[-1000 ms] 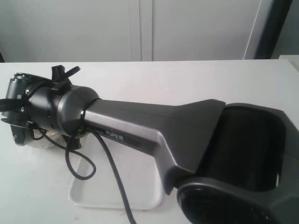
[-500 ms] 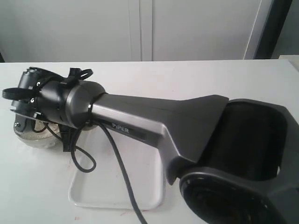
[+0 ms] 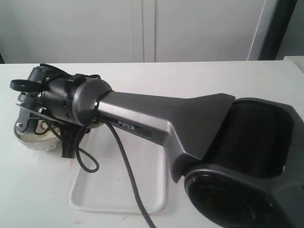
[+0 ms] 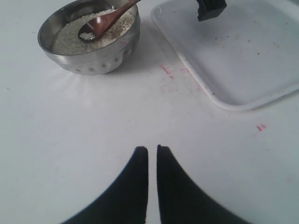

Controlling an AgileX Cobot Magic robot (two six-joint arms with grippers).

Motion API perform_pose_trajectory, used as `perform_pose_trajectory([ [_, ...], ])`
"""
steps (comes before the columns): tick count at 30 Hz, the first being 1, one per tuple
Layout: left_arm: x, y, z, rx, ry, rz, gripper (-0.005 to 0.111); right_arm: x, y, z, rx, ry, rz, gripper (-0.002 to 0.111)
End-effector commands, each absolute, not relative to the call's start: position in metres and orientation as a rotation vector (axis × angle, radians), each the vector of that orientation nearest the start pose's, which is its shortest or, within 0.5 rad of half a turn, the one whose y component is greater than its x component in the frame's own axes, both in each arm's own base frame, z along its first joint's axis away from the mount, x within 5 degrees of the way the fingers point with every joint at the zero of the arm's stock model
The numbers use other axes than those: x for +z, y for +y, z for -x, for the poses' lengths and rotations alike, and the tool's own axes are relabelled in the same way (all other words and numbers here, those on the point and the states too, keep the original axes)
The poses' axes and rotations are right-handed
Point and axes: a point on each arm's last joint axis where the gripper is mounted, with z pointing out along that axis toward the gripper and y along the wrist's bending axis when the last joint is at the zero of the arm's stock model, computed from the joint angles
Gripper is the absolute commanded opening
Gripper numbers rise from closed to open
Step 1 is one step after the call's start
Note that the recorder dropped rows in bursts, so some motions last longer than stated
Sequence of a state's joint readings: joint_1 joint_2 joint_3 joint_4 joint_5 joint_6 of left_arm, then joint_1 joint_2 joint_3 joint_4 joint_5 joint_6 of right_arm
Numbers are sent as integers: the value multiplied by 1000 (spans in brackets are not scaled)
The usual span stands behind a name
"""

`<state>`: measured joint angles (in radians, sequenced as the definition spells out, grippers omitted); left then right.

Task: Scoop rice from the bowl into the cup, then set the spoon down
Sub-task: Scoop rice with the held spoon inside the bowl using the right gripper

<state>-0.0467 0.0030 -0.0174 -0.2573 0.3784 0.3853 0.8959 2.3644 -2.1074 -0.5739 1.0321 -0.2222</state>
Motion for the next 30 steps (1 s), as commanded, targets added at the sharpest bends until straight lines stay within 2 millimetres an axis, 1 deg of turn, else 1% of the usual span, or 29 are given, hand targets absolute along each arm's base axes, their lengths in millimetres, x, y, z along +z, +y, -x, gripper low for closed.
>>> perform_pose_trajectory([
  [1,184,-12,-52,-30,1823,-244,14,207,373,-354,-471,2052,1552,0],
  [4,184,-12,-52,-30,1823,-244,14,218,373,-352,-426,2045,1530,0],
  [8,184,-12,-52,-30,1823,-244,14,227,373,-351,-408,2036,1515,0],
  [9,184,-12,-52,-30,1823,-244,14,232,371,-351,-403,2034,1505,0],
  [18,184,-12,-52,-30,1823,-244,14,241,364,-350,-398,2071,1486,0],
  [30,184,-12,-52,-30,1823,-244,14,267,359,-345,-277,2079,1436,0],
])
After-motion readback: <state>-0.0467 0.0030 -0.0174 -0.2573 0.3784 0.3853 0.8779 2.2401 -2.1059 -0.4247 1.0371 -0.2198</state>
